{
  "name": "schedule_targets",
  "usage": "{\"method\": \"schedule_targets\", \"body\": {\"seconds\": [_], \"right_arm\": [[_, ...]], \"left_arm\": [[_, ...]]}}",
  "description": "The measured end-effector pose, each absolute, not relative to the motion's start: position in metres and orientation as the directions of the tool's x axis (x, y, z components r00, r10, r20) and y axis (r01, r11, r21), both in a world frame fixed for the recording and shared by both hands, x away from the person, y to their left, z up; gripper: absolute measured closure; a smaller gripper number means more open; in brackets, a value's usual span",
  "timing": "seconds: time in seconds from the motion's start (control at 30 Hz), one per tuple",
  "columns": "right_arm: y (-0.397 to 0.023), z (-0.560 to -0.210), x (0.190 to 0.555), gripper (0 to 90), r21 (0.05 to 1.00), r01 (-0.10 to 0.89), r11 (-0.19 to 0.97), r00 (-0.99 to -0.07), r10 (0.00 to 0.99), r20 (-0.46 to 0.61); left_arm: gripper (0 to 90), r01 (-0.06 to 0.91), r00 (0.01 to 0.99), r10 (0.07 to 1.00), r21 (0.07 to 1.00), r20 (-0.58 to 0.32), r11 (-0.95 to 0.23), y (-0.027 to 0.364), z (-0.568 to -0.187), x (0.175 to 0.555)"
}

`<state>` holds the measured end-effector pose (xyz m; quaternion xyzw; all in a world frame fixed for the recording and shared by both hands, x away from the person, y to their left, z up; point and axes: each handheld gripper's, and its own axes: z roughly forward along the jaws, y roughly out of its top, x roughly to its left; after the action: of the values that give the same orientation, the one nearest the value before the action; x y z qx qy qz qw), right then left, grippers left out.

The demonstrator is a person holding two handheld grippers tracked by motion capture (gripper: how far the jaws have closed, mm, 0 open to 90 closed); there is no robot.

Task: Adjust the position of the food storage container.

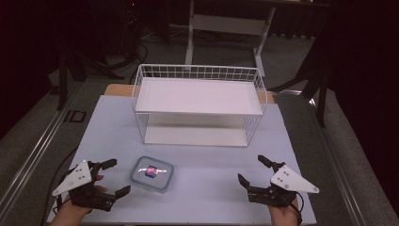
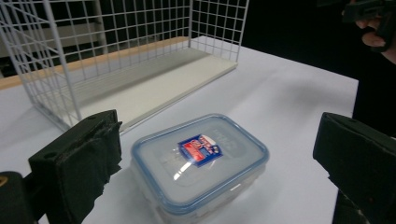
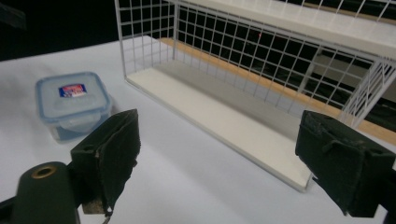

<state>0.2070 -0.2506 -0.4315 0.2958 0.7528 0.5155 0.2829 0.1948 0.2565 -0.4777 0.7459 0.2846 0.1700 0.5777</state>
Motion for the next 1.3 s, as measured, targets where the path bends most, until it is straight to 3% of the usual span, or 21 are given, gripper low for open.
{"method": "schedule_targets", "body": {"seconds": [0.5, 0.67, 0.83, 0.93, 1.0, 1.07, 1.1, 1.3], "right_arm": [[-0.248, -0.421, 0.203, 13.5, 0.957, 0.115, 0.266, -0.670, 0.732, -0.123], [-0.247, -0.414, 0.205, 12.5, 0.968, 0.108, 0.228, -0.672, 0.734, -0.098], [-0.245, -0.412, 0.205, 12.5, 0.969, 0.106, 0.225, -0.675, 0.732, -0.096], [-0.245, -0.413, 0.205, 12.5, 0.967, 0.111, 0.231, -0.677, 0.729, -0.096], [-0.245, -0.413, 0.205, 12.8, 0.965, 0.119, 0.232, -0.681, 0.727, -0.091], [-0.246, -0.413, 0.205, 12.8, 0.965, 0.119, 0.235, -0.682, 0.725, -0.092], [-0.246, -0.413, 0.205, 12.9, 0.965, 0.119, 0.235, -0.682, 0.726, -0.092], [-0.246, -0.414, 0.204, 13.2, 0.964, 0.126, 0.236, -0.689, 0.720, -0.087]], "left_arm": [[2.0, 0.225, 0.774, 0.627, 0.965, -0.091, -0.137, 0.254, -0.439, 0.188], [2.1, 0.282, 0.770, 0.621, 0.950, -0.144, -0.130, 0.261, -0.432, 0.203], [7.6, 0.309, 0.744, 0.656, 0.936, -0.127, -0.169, 0.270, -0.432, 0.219], [19.1, 0.319, 0.738, 0.666, 0.926, -0.110, -0.201, 0.274, -0.437, 0.227], [34.7, 0.331, 0.725, 0.682, 0.918, -0.098, -0.220, 0.273, -0.444, 0.231], [44.6, 0.366, 0.706, 0.702, 0.898, -0.096, -0.246, 0.272, -0.453, 0.236], [44.6, 0.383, 0.699, 0.709, 0.887, -0.095, -0.258, 0.272, -0.458, 0.238], [80.3, 0.491, 0.669, 0.733, 0.813, -0.122, -0.313, 0.273, -0.487, 0.252]]}}
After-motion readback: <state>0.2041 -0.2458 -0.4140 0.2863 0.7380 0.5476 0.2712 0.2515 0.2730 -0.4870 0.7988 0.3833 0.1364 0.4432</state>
